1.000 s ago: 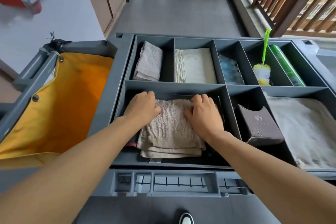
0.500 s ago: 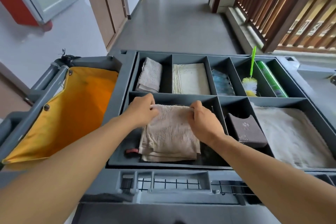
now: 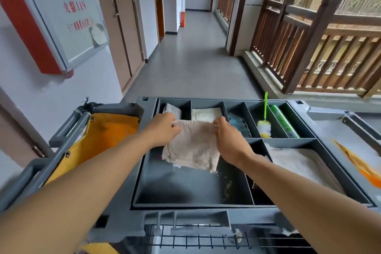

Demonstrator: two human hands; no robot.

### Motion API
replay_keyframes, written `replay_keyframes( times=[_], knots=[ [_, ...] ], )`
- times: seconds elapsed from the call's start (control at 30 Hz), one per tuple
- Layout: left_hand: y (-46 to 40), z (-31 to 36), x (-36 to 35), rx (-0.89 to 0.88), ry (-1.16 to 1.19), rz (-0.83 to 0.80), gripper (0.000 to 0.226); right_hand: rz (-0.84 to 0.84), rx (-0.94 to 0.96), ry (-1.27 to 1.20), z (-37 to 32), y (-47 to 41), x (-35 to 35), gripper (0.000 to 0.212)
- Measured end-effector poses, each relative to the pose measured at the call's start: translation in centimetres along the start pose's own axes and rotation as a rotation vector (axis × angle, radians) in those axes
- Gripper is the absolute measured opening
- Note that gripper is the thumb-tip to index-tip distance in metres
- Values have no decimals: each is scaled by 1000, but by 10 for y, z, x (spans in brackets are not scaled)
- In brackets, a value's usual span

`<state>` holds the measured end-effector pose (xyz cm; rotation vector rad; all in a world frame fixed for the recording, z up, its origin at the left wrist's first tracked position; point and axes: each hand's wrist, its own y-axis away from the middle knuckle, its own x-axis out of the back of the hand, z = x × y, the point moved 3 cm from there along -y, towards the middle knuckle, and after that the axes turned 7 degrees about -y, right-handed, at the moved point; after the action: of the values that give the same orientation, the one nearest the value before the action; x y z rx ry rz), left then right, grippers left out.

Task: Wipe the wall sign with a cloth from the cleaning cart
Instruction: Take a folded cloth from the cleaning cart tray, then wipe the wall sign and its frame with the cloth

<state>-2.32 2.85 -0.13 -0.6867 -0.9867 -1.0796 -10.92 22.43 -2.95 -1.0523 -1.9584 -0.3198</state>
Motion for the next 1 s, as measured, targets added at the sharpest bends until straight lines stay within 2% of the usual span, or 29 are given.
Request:
replay_keyframes(
  times=[0.1, 0.3, 0.5, 0.77, 0.9, 1.0],
  knots=[
    [3, 12, 32, -2, -12, 48, 31, 24, 23, 34, -20, -3, 28, 27],
    [9, 32, 105, -31, -20, 187, 25, 119, 158, 75, -84, -16, 85, 45],
    [17, 41, 175, -23, -55, 317, 27, 211, 233, 94, -141, -34, 124, 40],
    [57, 71, 276, 45, -128, 539, 31, 297, 434, 67, -225, -48, 176, 16],
    [86, 76, 320, 100, -164, 592, 25, 293, 505, 65, -267, -52, 201, 22],
    [113, 78, 347, 144, -241, 650, 27, 289, 590, 17, -300, -51, 211, 17]
  ],
)
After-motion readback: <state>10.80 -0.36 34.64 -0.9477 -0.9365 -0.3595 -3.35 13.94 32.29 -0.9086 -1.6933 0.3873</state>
